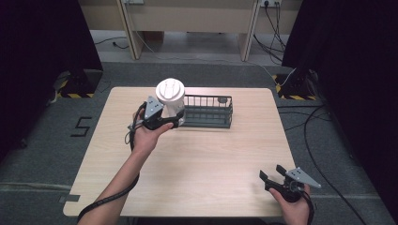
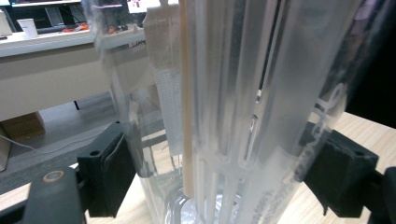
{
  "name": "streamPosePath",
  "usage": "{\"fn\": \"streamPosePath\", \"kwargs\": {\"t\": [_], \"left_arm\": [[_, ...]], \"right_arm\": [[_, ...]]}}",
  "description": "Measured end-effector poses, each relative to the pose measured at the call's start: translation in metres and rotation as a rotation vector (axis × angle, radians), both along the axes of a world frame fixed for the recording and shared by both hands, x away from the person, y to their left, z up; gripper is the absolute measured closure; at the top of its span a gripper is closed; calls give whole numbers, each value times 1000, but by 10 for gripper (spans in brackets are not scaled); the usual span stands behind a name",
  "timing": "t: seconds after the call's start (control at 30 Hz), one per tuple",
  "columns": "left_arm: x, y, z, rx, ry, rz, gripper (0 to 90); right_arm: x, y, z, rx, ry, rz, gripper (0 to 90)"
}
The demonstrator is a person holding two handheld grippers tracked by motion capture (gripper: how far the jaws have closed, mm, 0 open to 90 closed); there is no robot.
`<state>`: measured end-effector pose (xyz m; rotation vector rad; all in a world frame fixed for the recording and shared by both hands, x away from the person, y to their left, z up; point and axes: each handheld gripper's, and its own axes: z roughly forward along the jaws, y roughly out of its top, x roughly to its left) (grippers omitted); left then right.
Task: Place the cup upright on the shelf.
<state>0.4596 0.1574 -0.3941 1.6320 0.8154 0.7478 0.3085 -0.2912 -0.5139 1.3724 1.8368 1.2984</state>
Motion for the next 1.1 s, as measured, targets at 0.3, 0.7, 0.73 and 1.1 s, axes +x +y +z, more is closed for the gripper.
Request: {"fn": "streamPosePath", "kwargs": {"t": [0.3,0.7,0.73,1.1], "left_arm": [[5,-10,2,-2,3,-16,180],[12,-24,9,-6,-3,-35,180],[12,-24,9,-6,-3,-35,180],[21,-36,14,-3,-7,-48,180]], "right_arm": [[0,0,0,0,-1,1,221],[0,0,0,0,1,2,221],[0,0,0,0,1,2,221],[1,-1,0,0,2,1,221]]}}
